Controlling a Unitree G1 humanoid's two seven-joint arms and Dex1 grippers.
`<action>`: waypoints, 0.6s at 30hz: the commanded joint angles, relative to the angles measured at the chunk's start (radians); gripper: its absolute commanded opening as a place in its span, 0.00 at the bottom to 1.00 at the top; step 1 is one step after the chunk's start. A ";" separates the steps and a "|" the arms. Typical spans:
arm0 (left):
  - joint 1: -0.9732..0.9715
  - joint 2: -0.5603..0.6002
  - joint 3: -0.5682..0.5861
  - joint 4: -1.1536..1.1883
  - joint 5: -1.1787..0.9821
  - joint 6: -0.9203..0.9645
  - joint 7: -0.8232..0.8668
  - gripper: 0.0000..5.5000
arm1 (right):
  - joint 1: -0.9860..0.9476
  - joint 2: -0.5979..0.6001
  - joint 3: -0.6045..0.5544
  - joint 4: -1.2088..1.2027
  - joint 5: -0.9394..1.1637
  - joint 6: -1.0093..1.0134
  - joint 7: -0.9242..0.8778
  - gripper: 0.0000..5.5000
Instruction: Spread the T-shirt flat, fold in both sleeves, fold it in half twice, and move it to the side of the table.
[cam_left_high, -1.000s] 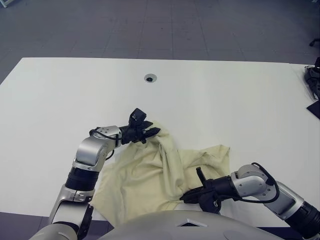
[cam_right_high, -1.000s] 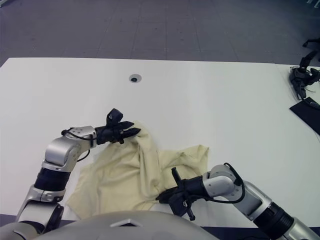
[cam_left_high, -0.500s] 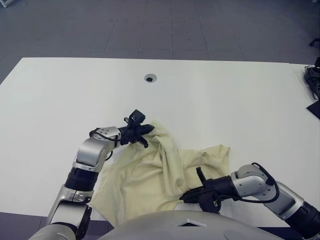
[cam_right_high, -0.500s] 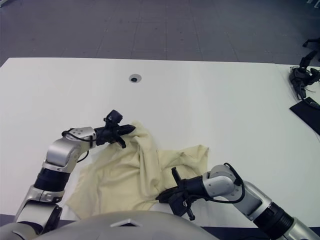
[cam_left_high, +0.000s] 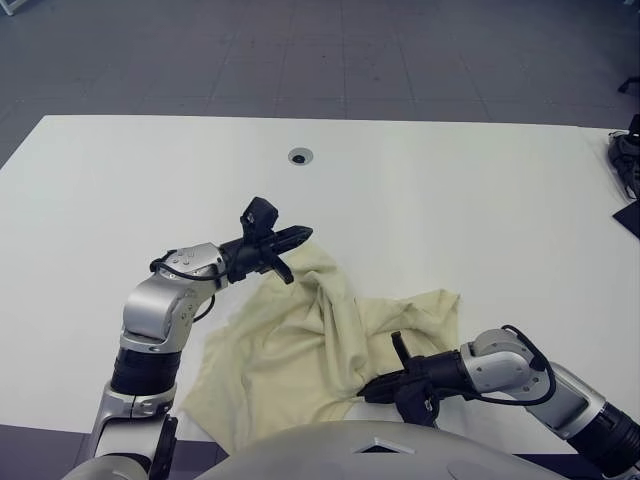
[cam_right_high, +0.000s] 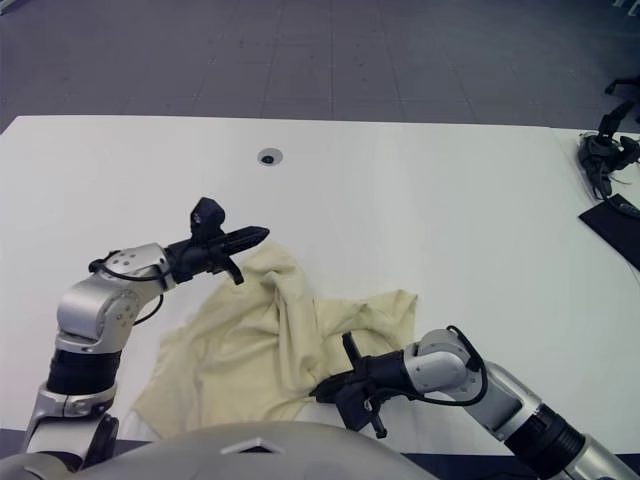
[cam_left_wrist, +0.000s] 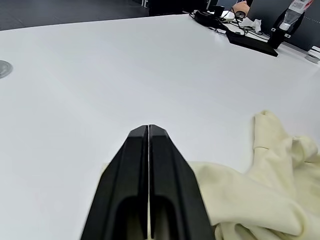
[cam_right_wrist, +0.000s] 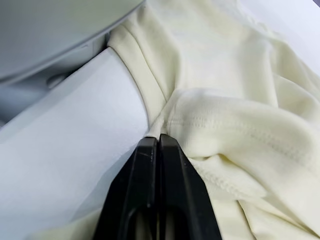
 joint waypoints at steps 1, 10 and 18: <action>0.004 0.037 -0.027 0.073 0.061 -0.031 0.021 0.09 | 0.016 -0.021 0.011 0.064 -0.103 0.055 0.017 0.00; -0.029 0.008 -0.133 0.249 0.172 -0.122 0.038 0.35 | 0.005 -0.021 0.009 0.076 -0.106 0.049 0.017 0.00; -0.048 -0.013 -0.163 0.311 0.199 -0.148 0.029 0.60 | -0.001 -0.012 0.011 0.081 -0.113 0.049 0.014 0.00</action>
